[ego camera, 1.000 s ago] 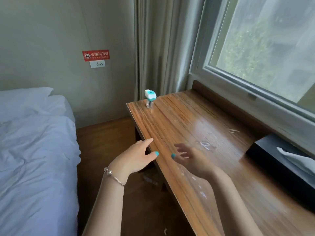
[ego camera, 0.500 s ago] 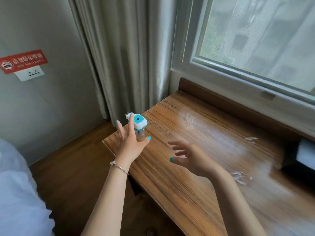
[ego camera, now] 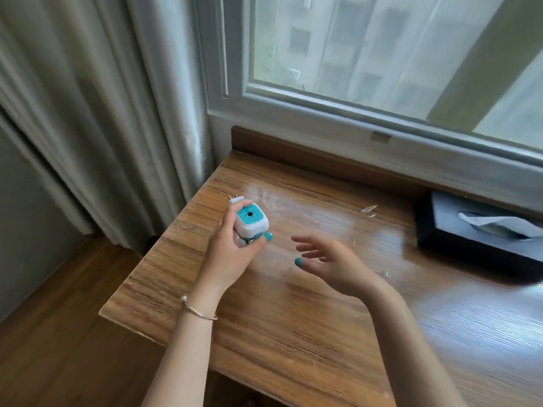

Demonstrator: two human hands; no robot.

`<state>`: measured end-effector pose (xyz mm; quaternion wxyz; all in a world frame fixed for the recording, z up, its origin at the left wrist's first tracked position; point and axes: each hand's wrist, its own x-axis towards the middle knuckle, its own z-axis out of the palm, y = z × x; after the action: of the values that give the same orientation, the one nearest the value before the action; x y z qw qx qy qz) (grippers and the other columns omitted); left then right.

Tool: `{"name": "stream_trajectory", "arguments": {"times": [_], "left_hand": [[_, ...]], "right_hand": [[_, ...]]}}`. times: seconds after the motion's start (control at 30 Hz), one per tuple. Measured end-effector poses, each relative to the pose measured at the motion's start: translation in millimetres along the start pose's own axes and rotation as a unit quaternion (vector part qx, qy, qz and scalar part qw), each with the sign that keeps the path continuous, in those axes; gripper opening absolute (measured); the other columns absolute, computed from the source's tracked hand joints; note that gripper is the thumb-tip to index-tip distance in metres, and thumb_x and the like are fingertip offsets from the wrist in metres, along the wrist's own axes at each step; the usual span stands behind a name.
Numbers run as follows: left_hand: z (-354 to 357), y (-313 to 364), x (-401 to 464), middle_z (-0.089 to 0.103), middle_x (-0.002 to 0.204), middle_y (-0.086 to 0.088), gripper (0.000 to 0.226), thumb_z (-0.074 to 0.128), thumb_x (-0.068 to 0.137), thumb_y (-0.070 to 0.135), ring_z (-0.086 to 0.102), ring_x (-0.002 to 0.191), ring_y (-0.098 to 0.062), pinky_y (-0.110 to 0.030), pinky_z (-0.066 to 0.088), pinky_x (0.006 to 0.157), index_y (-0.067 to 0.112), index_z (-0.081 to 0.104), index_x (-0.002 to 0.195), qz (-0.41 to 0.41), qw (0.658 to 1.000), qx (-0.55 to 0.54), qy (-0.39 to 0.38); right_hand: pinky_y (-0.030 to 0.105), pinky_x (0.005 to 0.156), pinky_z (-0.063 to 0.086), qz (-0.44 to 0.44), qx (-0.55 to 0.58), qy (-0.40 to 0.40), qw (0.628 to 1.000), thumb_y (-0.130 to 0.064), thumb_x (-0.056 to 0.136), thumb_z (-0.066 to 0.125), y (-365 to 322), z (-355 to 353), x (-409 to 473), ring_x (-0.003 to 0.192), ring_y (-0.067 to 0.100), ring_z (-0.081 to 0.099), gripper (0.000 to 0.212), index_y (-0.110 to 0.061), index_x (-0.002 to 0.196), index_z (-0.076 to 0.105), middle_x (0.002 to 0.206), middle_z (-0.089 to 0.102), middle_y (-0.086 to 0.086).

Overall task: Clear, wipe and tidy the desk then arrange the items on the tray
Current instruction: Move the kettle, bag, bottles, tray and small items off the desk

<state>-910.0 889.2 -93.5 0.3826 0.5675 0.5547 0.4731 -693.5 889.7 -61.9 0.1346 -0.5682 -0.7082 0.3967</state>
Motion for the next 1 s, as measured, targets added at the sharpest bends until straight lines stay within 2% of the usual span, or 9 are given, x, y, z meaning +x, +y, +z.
{"name": "stream_trajectory", "arguments": {"times": [0.17,0.43,0.53,0.6,0.7,0.77,0.87,0.93,1.0], "left_hand": [[66.3,29.8,12.6,0.041,0.140,0.009,0.071,0.076,0.080,0.015,0.047,0.124,-0.012,-0.002,0.047,0.075,0.057,0.037,0.121,0.022,0.992,-0.001,-0.121],[176.2,63.1,6.8,0.046,0.129,0.013,0.069,0.078,0.079,0.017,0.055,0.116,-0.012,-0.011,0.051,0.078,0.059,0.039,0.119,0.034,0.978,-0.038,-0.204],[218.9,74.2,2.6,0.044,0.124,0.019,0.071,0.078,0.079,0.018,0.055,0.111,-0.007,-0.005,0.048,0.069,0.062,0.038,0.118,0.033,0.977,-0.033,-0.210],[245.6,80.1,-0.2,0.044,0.122,0.028,0.072,0.078,0.079,0.017,0.055,0.109,-0.002,-0.007,0.049,0.065,0.065,0.039,0.116,0.030,0.978,-0.043,-0.201],[283.8,87.3,2.1,0.038,0.109,0.052,0.072,0.077,0.079,0.016,0.048,0.107,0.017,-0.005,0.047,0.069,0.065,0.039,0.116,0.022,0.981,-0.043,-0.187],[303.7,92.2,5.6,0.040,0.108,0.050,0.072,0.077,0.079,0.017,0.048,0.105,0.019,-0.004,0.046,0.072,0.066,0.039,0.115,0.013,0.983,-0.041,-0.179],[324.6,99.1,9.3,0.041,0.113,0.040,0.072,0.077,0.079,0.017,0.044,0.104,0.024,0.000,0.043,0.070,0.068,0.039,0.114,0.023,0.984,-0.019,-0.173],[331.5,101.5,9.3,0.041,0.109,0.049,0.071,0.077,0.079,0.016,0.043,0.104,0.026,-0.001,0.044,0.071,0.066,0.040,0.114,0.020,0.986,-0.027,-0.166],[334.5,103.1,8.8,0.041,0.103,0.055,0.070,0.077,0.078,0.016,0.046,0.106,0.022,-0.006,0.048,0.073,0.064,0.042,0.116,0.010,0.987,-0.040,-0.155]], "right_hand": [[0.022,0.098,0.042,0.058,0.010,0.084,0.995,-0.026,0.091,0.067,35.8,-36.9,-34.1,0.115,0.005,0.055,0.051,-0.032,0.138,0.050,0.129,0.059,-0.007],[0.019,0.096,0.038,0.103,0.012,0.181,0.978,-0.030,0.090,0.068,113.0,-101.4,-88.2,0.116,0.002,0.051,0.047,-0.030,0.135,0.054,0.130,0.059,-0.010],[0.016,0.097,0.036,0.085,-0.003,0.205,0.975,-0.028,0.090,0.068,150.5,-128.7,-101.6,0.116,-0.002,0.050,0.046,-0.030,0.134,0.056,0.131,0.058,-0.013],[0.018,0.101,0.038,0.066,-0.013,0.238,0.969,-0.027,0.089,0.069,176.5,-147.2,-108.1,0.119,-0.002,0.049,0.045,-0.031,0.132,0.057,0.128,0.057,-0.018],[0.015,0.100,0.033,0.027,-0.070,0.319,0.945,-0.026,0.085,0.073,215.3,-178.0,-109.6,0.123,0.003,0.045,0.044,-0.029,0.127,0.061,0.121,0.054,-0.021],[0.024,0.104,0.033,0.017,-0.142,0.348,0.927,-0.031,0.079,0.079,239.6,-200.0,-105.4,0.126,0.013,0.044,0.047,-0.027,0.124,0.064,0.122,0.058,-0.014],[0.041,0.112,0.027,0.064,-0.234,0.315,0.918,-0.051,0.072,0.079,271.3,-224.6,-101.8,0.126,0.018,0.043,0.057,-0.036,0.125,0.063,0.124,0.060,-0.011],[0.045,0.117,0.017,0.083,-0.265,0.294,0.915,-0.059,0.070,0.076,287.7,-230.7,-101.0,0.125,0.016,0.044,0.060,-0.041,0.125,0.061,0.118,0.062,-0.015],[0.046,0.119,0.010,0.072,-0.264,0.301,0.913,-0.059,0.068,0.078,297.5,-233.2,-98.9,0.122,0.015,0.047,0.060,-0.042,0.123,0.062,0.111,0.063,-0.015]]}}
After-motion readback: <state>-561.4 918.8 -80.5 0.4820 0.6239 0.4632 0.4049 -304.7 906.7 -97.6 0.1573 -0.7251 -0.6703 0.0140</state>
